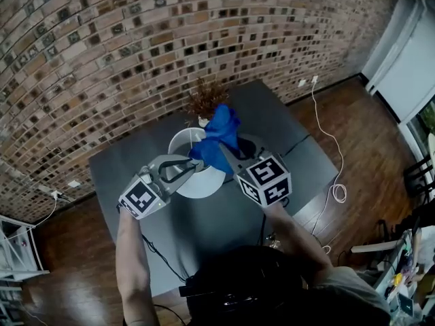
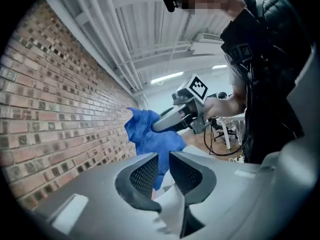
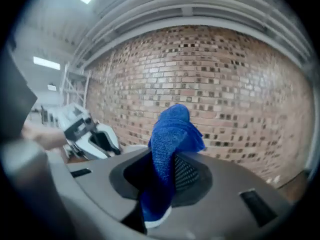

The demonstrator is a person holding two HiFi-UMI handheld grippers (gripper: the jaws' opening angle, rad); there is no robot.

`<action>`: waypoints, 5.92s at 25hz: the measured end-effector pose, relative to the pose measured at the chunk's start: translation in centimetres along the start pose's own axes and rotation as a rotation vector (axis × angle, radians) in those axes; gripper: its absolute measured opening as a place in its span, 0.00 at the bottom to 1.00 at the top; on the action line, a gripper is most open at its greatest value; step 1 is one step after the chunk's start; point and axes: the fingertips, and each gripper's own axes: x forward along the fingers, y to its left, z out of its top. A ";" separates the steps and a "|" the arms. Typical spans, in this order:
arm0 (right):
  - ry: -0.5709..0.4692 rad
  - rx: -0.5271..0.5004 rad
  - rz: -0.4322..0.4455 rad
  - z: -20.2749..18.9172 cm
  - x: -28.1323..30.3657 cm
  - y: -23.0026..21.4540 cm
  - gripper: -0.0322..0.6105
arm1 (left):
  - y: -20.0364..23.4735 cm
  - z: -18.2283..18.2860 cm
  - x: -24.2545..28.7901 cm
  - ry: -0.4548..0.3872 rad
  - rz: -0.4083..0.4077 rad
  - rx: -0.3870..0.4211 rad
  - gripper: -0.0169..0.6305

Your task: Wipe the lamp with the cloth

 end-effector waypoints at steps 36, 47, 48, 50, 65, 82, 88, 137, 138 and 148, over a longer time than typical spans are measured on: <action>-0.182 0.499 0.531 -6.9 -1.2 4.6 0.19 | -4.8 -2.7 3.5 0.455 0.103 0.122 0.52; 0.138 0.699 0.205 -25.5 2.6 -3.5 0.19 | -4.9 -2.1 3.9 0.421 0.135 0.092 0.47; 0.078 0.702 0.228 -23.0 1.7 -4.0 0.19 | -5.0 -2.1 3.9 0.423 0.135 0.091 0.47; -0.080 0.651 0.324 -15.1 -0.2 -4.3 0.19 | -4.8 -2.2 3.9 0.426 0.135 0.091 0.47; 0.176 0.678 0.253 -24.2 6.3 -5.6 0.19 | -5.0 -1.9 4.6 0.406 0.168 0.102 0.47; 0.179 0.369 0.485 -16.6 7.0 -4.8 0.19 | -12.6 -1.3 3.3 0.411 0.142 0.244 0.41; -0.007 0.085 0.580 -4.8 4.0 -4.2 0.19 | -14.3 -1.0 4.5 0.415 0.137 0.290 0.41; 0.538 -0.724 1.547 -5.3 9.6 14.6 0.19 | -13.5 0.4 5.9 0.348 0.152 0.421 0.31; 0.590 -0.727 1.495 -6.7 11.6 13.9 0.19 | -13.6 0.3 6.0 0.351 0.154 0.426 0.31; 0.550 -0.828 1.126 -9.6 19.9 10.1 0.19 | -13.6 0.3 6.1 0.359 0.137 0.433 0.31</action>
